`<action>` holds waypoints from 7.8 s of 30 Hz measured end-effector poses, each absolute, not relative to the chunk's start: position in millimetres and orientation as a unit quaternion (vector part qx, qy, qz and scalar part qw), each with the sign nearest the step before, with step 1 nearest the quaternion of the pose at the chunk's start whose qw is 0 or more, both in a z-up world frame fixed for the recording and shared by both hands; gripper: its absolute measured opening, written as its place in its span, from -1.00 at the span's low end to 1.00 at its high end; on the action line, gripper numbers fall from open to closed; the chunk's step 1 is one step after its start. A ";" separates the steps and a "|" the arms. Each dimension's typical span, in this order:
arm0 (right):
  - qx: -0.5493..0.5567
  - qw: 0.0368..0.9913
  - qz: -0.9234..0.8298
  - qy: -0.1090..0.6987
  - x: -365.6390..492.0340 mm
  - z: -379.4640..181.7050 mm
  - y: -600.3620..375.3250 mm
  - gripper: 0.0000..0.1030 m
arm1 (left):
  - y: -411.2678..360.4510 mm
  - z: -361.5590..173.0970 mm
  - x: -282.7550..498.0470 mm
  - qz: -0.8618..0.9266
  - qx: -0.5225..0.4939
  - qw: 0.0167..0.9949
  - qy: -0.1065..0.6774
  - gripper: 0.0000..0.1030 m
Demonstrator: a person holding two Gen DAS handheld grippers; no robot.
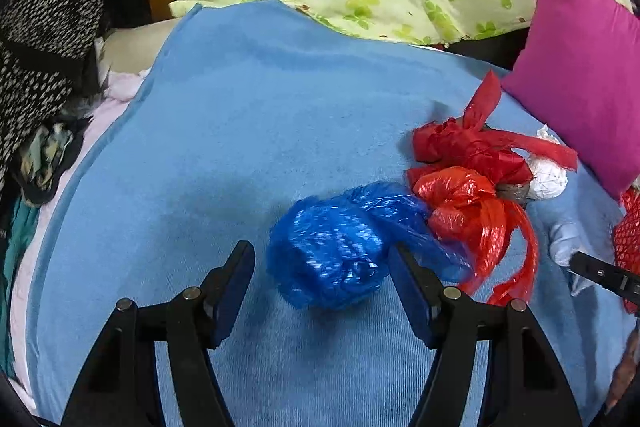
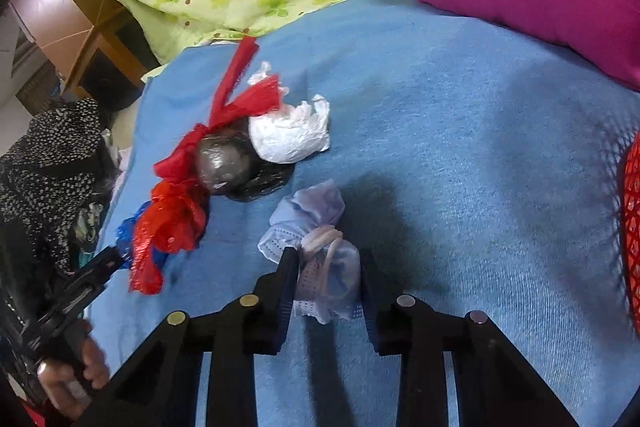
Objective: Collect trash
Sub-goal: 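Grasp the white tissue with the right gripper while the left gripper grasps the blue bag, then drop the white tissue and blue bag into the red wastebasket with both grippers, then move both grippers back over the red bags and dark ball, then grasp the red plastic bag with the left gripper while the right gripper grasps the white tissue ball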
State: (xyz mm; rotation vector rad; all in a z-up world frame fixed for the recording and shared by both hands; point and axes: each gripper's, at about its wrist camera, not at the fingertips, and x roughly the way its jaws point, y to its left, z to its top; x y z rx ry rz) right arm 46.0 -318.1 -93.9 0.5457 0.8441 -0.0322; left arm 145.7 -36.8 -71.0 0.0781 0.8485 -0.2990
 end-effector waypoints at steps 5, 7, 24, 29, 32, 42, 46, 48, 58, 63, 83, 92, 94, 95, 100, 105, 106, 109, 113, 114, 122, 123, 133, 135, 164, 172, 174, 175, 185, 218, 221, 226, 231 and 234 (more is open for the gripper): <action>0.279 0.876 0.000 0.394 34.4 -86.6 -323.1 -0.38 | -43.1 -80.6 156.0 -0.163 0.044 0.892 0.420 0.36; 0.284 0.876 0.002 0.390 31.0 -83.3 -326.2 -0.38 | -43.1 -83.5 158.4 -0.161 0.044 0.890 0.424 0.36; 0.295 0.891 -0.003 0.346 10.3 -54.5 -334.9 -0.38 | -7.6 -55.3 135.9 -0.143 -0.021 0.910 0.389 -0.09; 0.290 0.904 -0.008 0.315 -1.6 -36.7 -337.9 -0.38 | -6.0 -36.4 120.0 -0.153 -0.030 0.920 0.359 -0.09; 0.278 0.916 -0.009 0.289 -10.8 -23.4 -337.2 -0.38 | -14.5 -22.5 105.0 -0.169 -0.030 0.925 0.339 -0.09; 0.243 0.941 -0.001 0.234 -33.8 -0.3 -331.2 -0.38 | -66.6 3.6 65.1 -0.175 0.028 0.936 0.304 -0.09; 0.248 0.941 -0.003 0.230 -38.9 1.5 -337.2 -0.38 | -88.6 8.1 52.7 -0.163 0.065 0.939 0.295 -0.09; 0.249 0.942 -0.004 0.226 -41.3 2.7 -340.6 -0.38 | -96.6 10.3 47.9 -0.166 0.072 0.939 0.291 -0.09; 0.256 0.943 -0.012 0.210 -57.2 7.2 -360.5 -0.38 | -129.7 24.3 22.4 -0.172 0.105 0.944 0.261 -0.09; 0.257 0.946 -0.019 0.198 -67.6 10.7 -371.2 -0.38 | -140.0 29.4 14.1 -0.176 0.113 0.946 0.249 -0.09; 0.263 0.950 -0.041 0.161 -100.5 19.8 -408.3 -0.38 | -184.1 39.1 -13.1 -0.203 0.139 0.945 0.216 -0.09; 0.277 0.950 -0.043 0.135 -116.9 27.6 -421.3 -0.38 | -207.3 41.8 -25.0 -0.212 0.157 0.943 0.205 -0.09; 0.283 0.950 -0.045 0.126 -121.8 29.9 -425.8 -0.38 | -213.1 44.7 -29.4 -0.222 0.155 0.941 0.203 -0.09; 0.285 0.950 -0.046 0.122 -125.0 30.8 -428.5 -0.38 | -217.1 47.4 -32.4 -0.233 0.151 0.939 0.202 -0.09; 0.307 0.945 -0.062 0.093 -143.3 35.1 -452.2 -0.38 | -238.2 60.5 -44.5 -0.284 0.132 0.927 0.205 -0.09; 0.338 0.935 -0.085 0.069 -165.0 33.6 -483.1 -0.38 | -272.1 73.6 -58.8 -0.350 0.115 0.905 0.212 -0.09; 0.348 0.931 -0.089 0.066 -169.9 31.9 -490.7 -0.38 | -277.0 75.3 -60.5 -0.359 0.113 0.901 0.215 -0.09; 0.374 0.920 -0.099 0.061 -182.7 25.2 -510.6 -0.38 | -298.2 79.4 -67.8 -0.393 0.105 0.886 0.224 -0.08; 0.409 0.903 -0.111 0.068 -193.2 12.3 -535.1 -0.36 | -326.8 77.8 -77.9 -0.421 0.106 0.871 0.231 -0.06; 0.420 0.898 -0.114 0.073 -195.4 8.0 -541.3 -0.35 | -334.4 76.5 -78.9 -0.429 0.103 0.866 0.237 -0.04; 0.475 0.865 -0.128 0.095 -200.0 -13.3 -570.1 -0.20 | -365.1 59.8 -74.7 -0.436 0.099 0.854 0.265 0.40; 0.480 0.863 -0.129 0.094 -201.3 -14.7 -572.3 -0.08 | -362.5 58.2 -73.7 -0.436 0.096 0.855 0.264 0.40; 0.439 0.887 -0.133 0.062 -191.0 9.6 -539.3 0.31 | -307.0 50.7 -53.2 -0.347 0.143 0.896 0.240 0.54; 0.419 0.897 -0.127 0.057 -184.4 17.4 -524.7 0.31 | -292.4 50.4 -48.3 -0.323 0.153 0.904 0.235 0.54; 0.295 0.948 -0.030 0.118 -64.4 35.9 -363.7 0.31 | -139.7 48.3 6.8 -0.184 0.132 0.948 0.226 0.55; 0.290 0.947 -0.022 0.136 -48.0 29.9 -347.1 0.31 | -123.3 43.3 16.1 -0.171 0.129 0.950 0.229 0.55; 0.291 0.945 -0.021 0.147 -41.3 26.0 -346.1 0.31 | -115.3 36.0 26.8 -0.159 0.129 0.948 0.242 0.55; 0.294 0.943 -0.021 0.155 -37.7 22.4 -348.1 0.31 | -110.6 31.9 33.1 -0.153 0.128 0.947 0.251 0.55; 0.357 0.903 -0.014 0.238 14.3 -21.3 -366.5 0.30 | -48.1 -13.7 94.9 -0.082 0.065 0.931 0.350 0.55; 0.300 0.891 -0.022 0.339 136.5 -83.9 -340.7 -0.29 | -94.3 -73.6 150.7 -0.193 -0.056 0.867 0.456 -0.13; 0.313 0.886 -0.013 0.342 127.5 -78.9 -344.5 -0.30 | -92.5 -70.8 147.6 -0.191 -0.056 0.871 0.449 -0.16; 0.317 0.888 0.005 0.334 103.3 -60.4 -348.3 -0.30 | -86.0 -52.5 132.9 -0.185 -0.045 0.889 0.416 -0.17; 0.320 0.891 0.015 0.323 70.8 -41.0 -349.8 -0.30 | -84.3 -34.2 112.5 -0.182 -0.026 0.907 0.379 -0.17; 0.324 0.897 0.017 0.300 49.5 -27.7 -353.1 -0.30 | -92.4 -25.4 97.7 -0.178 0.003 0.914 0.364 -0.17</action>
